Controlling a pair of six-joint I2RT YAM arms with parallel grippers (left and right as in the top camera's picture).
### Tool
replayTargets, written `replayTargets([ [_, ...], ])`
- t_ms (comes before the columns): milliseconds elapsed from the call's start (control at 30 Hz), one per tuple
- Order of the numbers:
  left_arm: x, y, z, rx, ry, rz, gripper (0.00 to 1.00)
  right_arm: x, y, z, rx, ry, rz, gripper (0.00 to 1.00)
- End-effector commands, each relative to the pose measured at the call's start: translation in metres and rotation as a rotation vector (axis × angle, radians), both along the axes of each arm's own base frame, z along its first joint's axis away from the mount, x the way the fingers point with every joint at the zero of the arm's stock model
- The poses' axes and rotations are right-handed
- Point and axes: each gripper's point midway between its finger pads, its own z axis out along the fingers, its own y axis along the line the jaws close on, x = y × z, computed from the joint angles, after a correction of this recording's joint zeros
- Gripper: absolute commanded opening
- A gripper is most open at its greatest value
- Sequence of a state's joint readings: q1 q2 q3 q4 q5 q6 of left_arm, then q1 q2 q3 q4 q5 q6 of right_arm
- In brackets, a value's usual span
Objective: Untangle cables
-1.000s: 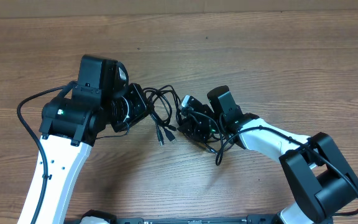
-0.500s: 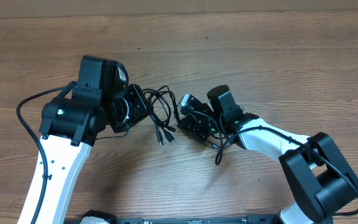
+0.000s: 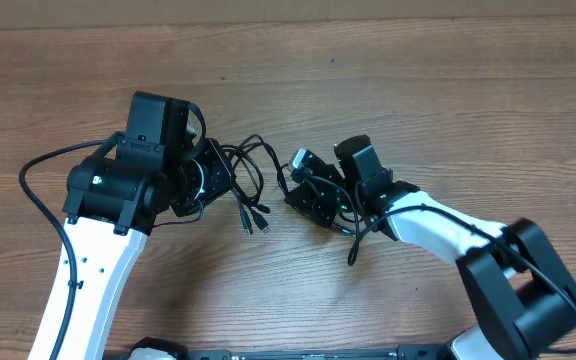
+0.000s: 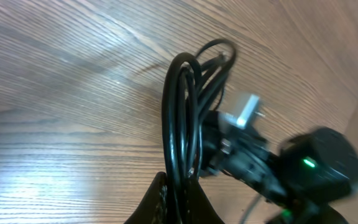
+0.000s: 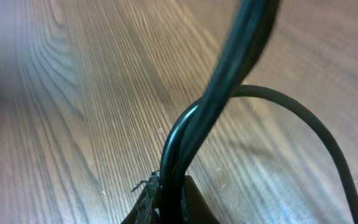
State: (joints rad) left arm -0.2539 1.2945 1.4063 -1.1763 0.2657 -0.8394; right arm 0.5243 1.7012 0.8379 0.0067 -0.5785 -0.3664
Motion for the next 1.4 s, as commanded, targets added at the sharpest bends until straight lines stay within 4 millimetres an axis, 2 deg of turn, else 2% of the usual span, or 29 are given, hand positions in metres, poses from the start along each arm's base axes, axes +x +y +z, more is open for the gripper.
replayTargets([
  [0,0.003,0.004,0.002,0.023,-0.009,0.022,0.04,0.003,0.007,0.054,0.088,-0.113,0.02,0.05],
  [100,0.003,0.005,0.001,0.029,-0.011,0.026,0.04,0.001,0.006,0.077,0.116,-0.163,0.02,0.05],
  [133,0.004,0.007,0.001,0.04,-0.013,0.032,0.04,0.0,0.005,0.09,0.131,-0.19,0.02,0.05],
  [167,0.004,0.008,0.001,0.044,-0.014,0.034,0.04,-0.001,0.005,0.094,0.135,-0.197,0.021,0.05],
  [400,0.0,0.035,-0.009,0.187,0.007,0.101,0.04,-0.012,-0.002,0.147,0.207,-0.294,0.01,0.06],
  [533,-0.007,0.041,-0.013,0.23,0.028,0.077,0.04,-0.017,-0.007,0.175,0.243,-0.366,0.001,0.06],
  [667,-0.012,0.042,-0.015,0.24,0.049,0.068,0.04,-0.014,-0.013,0.185,0.243,-0.384,-0.053,0.05],
  [767,-0.013,0.043,-0.015,0.241,0.052,0.068,0.04,-0.015,-0.016,0.175,0.212,-0.345,-0.063,0.06],
  [867,-0.013,0.043,-0.016,0.242,0.052,0.068,0.04,-0.017,-0.021,0.149,0.141,-0.263,-0.085,0.07],
  [967,-0.013,0.043,-0.015,0.251,0.046,0.052,0.04,-0.013,-0.033,0.114,0.026,-0.175,-0.143,0.32],
  [1100,-0.012,0.043,-0.015,0.289,0.016,-0.042,0.04,-0.01,-0.041,0.069,-0.09,-0.073,-0.179,0.51],
  [1267,-0.012,0.04,-0.015,0.307,-0.008,-0.125,0.04,-0.006,-0.042,0.027,-0.161,0.009,-0.185,0.53],
  [1367,-0.011,0.04,-0.014,0.306,-0.013,-0.124,0.04,-0.007,-0.031,0.02,-0.118,0.052,-0.158,0.53],
])
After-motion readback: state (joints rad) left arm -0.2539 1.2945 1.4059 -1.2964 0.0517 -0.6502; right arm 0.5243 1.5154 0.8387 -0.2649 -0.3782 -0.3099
